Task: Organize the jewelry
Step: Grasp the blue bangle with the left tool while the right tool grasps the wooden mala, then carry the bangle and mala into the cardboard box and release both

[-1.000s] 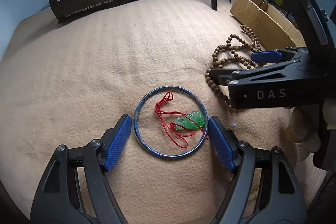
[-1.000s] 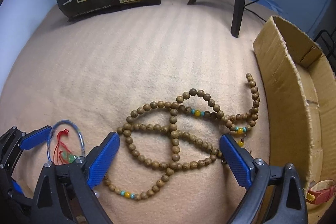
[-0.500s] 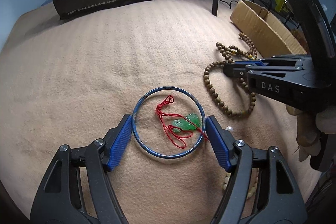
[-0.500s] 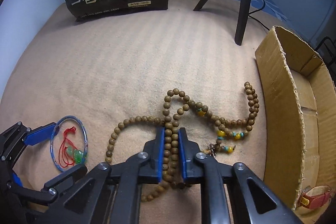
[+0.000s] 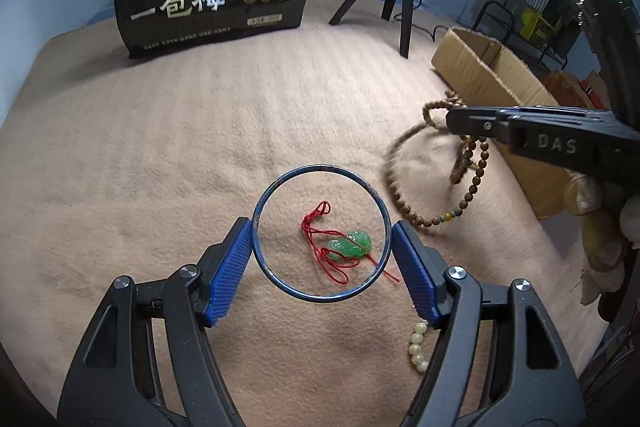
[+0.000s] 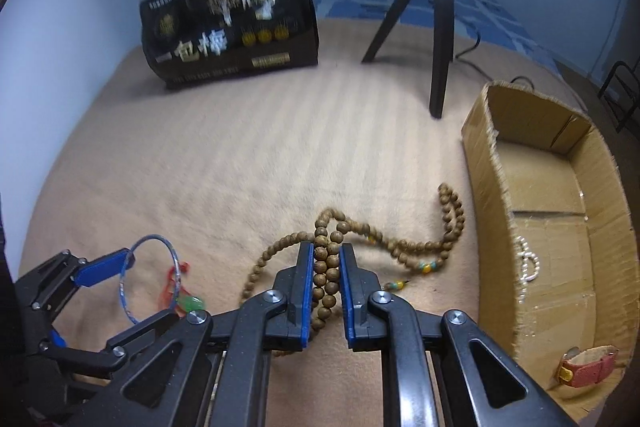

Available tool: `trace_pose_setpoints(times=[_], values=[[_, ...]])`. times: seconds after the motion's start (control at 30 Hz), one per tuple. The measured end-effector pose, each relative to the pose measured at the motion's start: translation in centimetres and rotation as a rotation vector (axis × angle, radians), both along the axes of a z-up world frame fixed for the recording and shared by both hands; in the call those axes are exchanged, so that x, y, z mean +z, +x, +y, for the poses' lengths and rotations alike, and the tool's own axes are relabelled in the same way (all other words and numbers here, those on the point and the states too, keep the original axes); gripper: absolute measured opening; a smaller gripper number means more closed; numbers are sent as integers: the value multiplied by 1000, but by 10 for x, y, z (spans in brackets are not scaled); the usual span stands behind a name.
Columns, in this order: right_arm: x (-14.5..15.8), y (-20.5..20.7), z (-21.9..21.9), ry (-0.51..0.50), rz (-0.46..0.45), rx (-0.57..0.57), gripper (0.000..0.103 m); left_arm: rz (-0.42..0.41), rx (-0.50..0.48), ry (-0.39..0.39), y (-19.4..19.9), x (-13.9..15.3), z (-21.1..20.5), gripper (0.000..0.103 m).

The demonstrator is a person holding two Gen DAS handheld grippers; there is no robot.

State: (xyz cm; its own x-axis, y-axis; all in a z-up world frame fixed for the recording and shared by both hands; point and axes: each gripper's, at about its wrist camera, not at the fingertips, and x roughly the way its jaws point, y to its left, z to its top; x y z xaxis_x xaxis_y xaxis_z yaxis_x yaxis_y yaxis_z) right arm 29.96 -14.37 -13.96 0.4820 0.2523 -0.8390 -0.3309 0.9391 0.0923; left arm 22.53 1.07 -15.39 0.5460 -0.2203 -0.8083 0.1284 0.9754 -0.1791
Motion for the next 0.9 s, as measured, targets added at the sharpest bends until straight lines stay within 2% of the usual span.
trace_pose_setpoints(times=[0.27, 0.53, 0.9], values=[[48, -14, -10, 43, -97, -12, 10, -41, 13, -40, -6, 28, 2, 73], [87, -31, -23, 70, -176, -26, 10, -80, 5, -40, -13, 51, -4, 73], [138, -51, -60, 102, -294, -81, 10, -135, -33, -65, -19, 84, -24, 73]])
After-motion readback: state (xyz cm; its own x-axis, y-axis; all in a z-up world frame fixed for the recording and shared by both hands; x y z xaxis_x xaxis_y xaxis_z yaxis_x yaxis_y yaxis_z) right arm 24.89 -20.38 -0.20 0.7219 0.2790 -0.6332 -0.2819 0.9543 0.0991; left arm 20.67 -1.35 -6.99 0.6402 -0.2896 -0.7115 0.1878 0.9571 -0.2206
